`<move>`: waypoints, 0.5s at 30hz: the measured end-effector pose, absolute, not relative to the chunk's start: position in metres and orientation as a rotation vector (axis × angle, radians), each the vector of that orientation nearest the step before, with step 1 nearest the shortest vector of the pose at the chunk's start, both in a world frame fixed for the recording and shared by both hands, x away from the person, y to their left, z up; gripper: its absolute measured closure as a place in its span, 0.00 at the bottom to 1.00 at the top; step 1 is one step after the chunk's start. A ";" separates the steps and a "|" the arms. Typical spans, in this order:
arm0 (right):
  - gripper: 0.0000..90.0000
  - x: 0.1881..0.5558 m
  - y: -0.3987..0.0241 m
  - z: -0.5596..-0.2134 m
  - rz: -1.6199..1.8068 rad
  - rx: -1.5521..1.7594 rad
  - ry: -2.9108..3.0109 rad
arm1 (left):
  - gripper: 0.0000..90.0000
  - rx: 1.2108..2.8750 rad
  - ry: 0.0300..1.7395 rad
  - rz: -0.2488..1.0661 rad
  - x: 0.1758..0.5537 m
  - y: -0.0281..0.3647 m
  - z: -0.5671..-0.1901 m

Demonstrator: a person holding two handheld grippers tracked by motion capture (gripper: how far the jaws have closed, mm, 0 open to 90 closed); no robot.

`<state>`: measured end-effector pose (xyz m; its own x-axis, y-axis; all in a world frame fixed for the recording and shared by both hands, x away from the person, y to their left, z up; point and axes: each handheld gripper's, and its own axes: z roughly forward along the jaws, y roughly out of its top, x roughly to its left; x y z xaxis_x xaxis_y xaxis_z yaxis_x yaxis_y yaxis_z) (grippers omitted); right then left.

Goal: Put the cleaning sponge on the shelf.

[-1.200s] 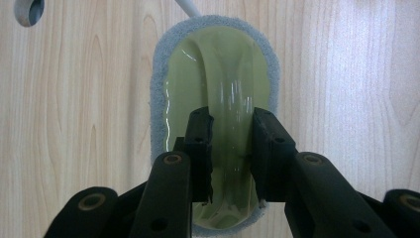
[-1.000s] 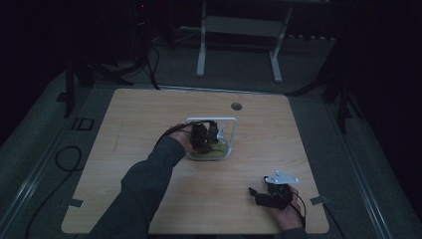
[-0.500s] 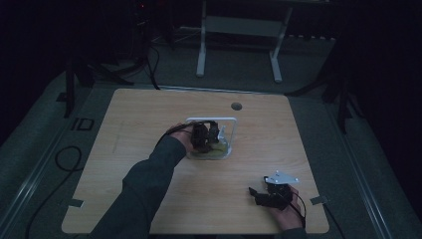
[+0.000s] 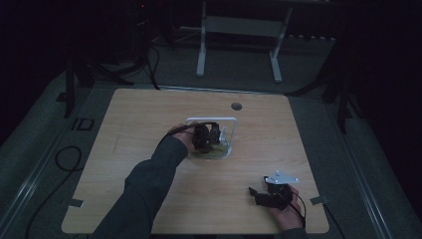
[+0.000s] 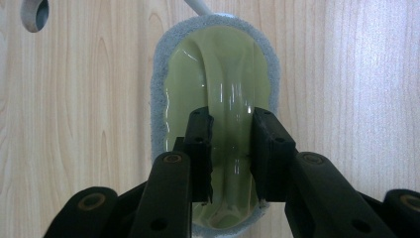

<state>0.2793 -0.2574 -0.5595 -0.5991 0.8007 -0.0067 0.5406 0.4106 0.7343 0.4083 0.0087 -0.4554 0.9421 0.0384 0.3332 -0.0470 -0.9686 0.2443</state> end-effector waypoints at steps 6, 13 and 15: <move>0.27 0.279 -0.257 -0.559 1.008 1.155 2.314 | 0.79 2.844 -0.003 0.521 0.410 0.006 -0.458; 0.27 0.279 -0.257 -0.559 1.008 1.155 2.314 | 0.79 2.843 0.008 0.524 0.413 0.004 -0.458; 0.27 0.279 -0.257 -0.559 1.008 1.155 2.314 | 0.79 2.844 0.008 0.523 0.413 0.004 -0.458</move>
<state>0.2793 -0.2574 -0.5595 -0.5990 0.8007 -0.0061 0.5408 0.4101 0.7344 0.4133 0.0037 -0.4583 0.9355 0.0504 0.3497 -0.0391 -0.9690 0.2440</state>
